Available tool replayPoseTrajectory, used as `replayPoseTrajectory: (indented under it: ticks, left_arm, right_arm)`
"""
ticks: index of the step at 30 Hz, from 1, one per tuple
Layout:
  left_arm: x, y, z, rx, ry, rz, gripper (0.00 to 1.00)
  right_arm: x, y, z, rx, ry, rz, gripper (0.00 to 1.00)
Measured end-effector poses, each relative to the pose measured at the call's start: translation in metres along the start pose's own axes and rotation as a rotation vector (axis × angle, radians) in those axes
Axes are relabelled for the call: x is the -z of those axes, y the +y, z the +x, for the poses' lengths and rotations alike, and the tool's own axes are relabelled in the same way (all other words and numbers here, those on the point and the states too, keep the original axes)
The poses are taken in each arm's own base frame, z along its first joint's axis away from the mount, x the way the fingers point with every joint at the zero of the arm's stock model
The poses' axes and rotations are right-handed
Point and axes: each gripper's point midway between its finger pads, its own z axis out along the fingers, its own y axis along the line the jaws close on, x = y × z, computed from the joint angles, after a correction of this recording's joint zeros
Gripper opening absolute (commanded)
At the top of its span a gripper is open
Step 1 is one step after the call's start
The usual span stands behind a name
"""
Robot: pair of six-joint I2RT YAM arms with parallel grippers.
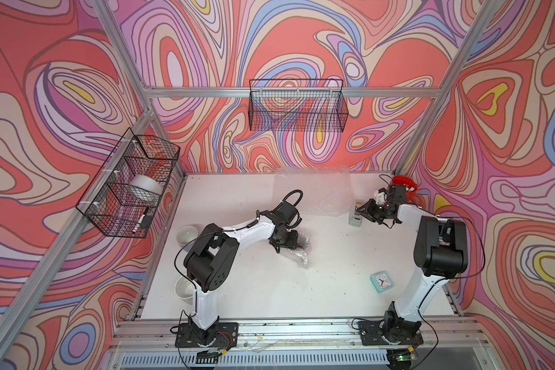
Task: Wrap mugs in bubble wrap
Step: Tear off the tape using the Tape Cutter.
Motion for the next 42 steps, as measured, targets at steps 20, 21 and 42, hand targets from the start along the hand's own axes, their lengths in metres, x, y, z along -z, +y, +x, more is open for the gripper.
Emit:
replayPoseTrajectory:
  ticks: [20, 21, 42]
  left_arm:
    - [0.0, -0.001, 0.001, 0.0, 0.004, 0.007, 0.52]
    - [0.0, -0.001, 0.001, 0.0, 0.004, 0.007, 0.52]
    - [0.0, -0.002, 0.001, 0.0, 0.006, 0.008, 0.52]
  right_arm:
    - [-0.008, -0.002, 0.012, -0.1, 0.082, -0.148, 0.27]
    - [-0.008, -0.002, 0.012, -0.107, 0.086, -0.159, 0.27]
    - [-0.011, -0.005, 0.014, -0.171, 0.119, -0.225, 0.01]
